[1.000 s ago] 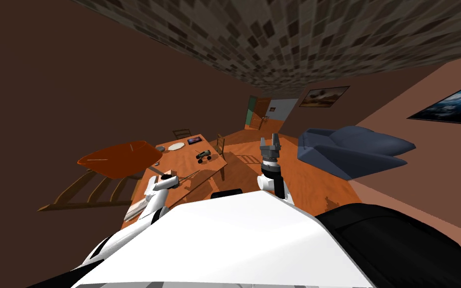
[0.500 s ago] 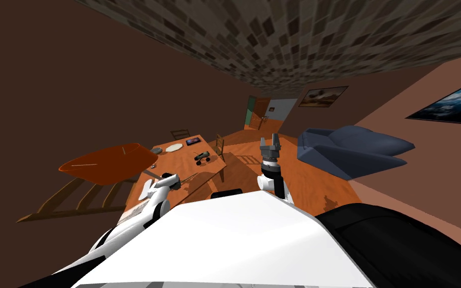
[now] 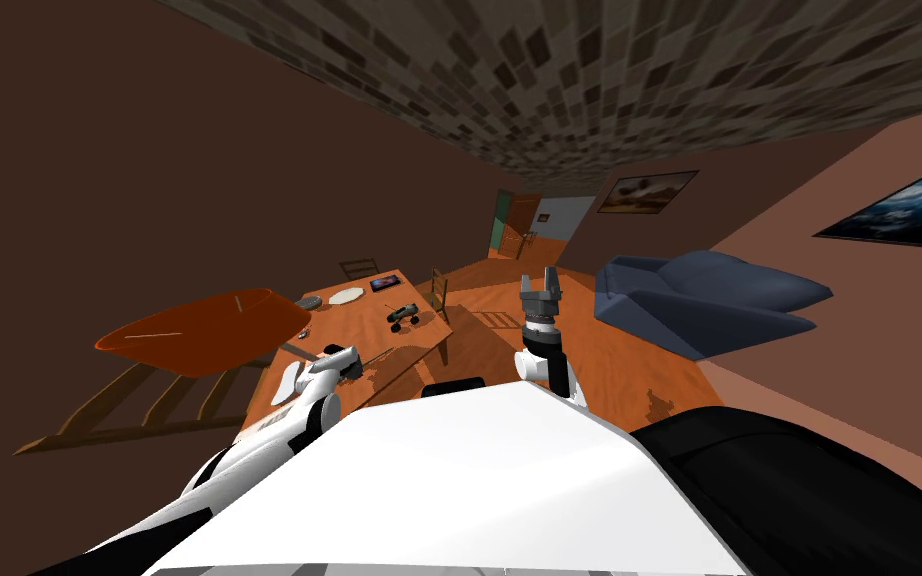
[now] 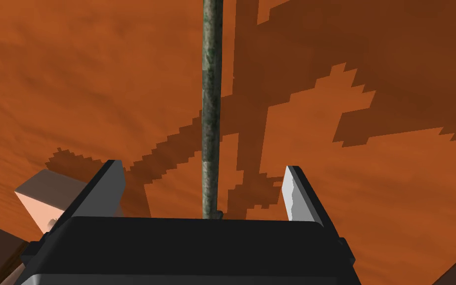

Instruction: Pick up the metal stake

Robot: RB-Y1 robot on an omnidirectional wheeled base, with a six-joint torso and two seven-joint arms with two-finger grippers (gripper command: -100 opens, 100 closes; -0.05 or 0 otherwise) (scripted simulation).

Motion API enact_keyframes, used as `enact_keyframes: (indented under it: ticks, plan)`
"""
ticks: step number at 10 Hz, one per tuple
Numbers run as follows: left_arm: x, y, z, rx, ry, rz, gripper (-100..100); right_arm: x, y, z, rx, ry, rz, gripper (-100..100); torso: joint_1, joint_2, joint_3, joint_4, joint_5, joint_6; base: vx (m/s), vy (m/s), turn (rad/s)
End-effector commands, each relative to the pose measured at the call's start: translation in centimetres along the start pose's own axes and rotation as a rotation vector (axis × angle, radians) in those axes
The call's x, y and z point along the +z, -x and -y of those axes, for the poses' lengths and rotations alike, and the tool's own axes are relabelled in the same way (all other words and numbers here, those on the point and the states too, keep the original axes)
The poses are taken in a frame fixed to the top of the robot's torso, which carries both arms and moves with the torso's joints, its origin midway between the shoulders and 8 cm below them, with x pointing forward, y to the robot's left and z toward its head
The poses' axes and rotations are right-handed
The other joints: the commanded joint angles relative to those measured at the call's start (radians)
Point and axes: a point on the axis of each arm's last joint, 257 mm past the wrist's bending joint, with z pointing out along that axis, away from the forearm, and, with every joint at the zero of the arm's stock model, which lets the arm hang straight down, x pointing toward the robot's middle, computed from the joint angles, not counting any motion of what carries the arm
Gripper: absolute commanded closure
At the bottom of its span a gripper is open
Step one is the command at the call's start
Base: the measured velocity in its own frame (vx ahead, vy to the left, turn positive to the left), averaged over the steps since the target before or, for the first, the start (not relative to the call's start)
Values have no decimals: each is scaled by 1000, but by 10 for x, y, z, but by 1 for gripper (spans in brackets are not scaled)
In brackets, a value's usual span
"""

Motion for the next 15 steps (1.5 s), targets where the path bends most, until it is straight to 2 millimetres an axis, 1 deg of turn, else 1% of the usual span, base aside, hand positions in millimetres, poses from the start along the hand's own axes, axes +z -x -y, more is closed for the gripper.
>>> enact_keyframes:
  ticks: [1, 3, 4, 7, 8, 10, 11, 12, 14, 15]
  plan:
    - [-1, -24, 5, -16, -9, -35, -100, 0, 0, 0, 0, 0, 0, 0, 0, 0, 0, 0, 0, 0, 23, 21, 239]
    - [0, -31, 3, 35, -7, -29, -100, 0, 0, 0, 0, 0, 0, 0, 1, -1, -1, 0, 0, 0, 20, 15, 52]
    - [-2, -51, 8, 0, -15, -64, -100, 0, 0, 0, 0, 0, 0, 0, 1, -1, 0, 0, 0, 0, 25, 27, 227]
    - [-1, -59, 4, 69, -13, -54, -100, 0, 0, 0, 0, 0, 0, 0, 1, 0, 0, 0, 0, 0, 14, 10, 26]
    - [-3, -79, 8, 41, -18, -86, -100, 0, 0, 0, 0, 0, 0, 0, 0, 0, 0, 0, 0, 0, 24, 19, 260]
    - [-2, -85, 3, 102, -17, -76, -100, 0, 0, 0, 0, 0, 0, 0, 1, -1, -1, 0, 0, 0, 18, 13, 40]
    - [-4, -102, 7, 64, -21, -107, -100, 0, 0, 0, 0, 0, 0, 0, 1, 0, 0, 0, 0, 0, 29, 22, 197]
    - [-4, -105, 4, 92, -20, -102, -100, 0, 0, 0, 0, 0, 0, 0, 2, -1, -1, 0, 0, -1, 32, 18, 146]
    - [-3, -109, 1, 134, -19, -94, -100, 0, 0, 0, 0, 0, 0, 0, 1, 0, 0, 0, 0, 0, 6, 3, -17]
    - [-5, -125, 3, 103, -23, -121, -100, 0, 0, 0, 0, 0, 0, 0, 0, 0, 0, 0, 0, 0, 18, 17, 231]
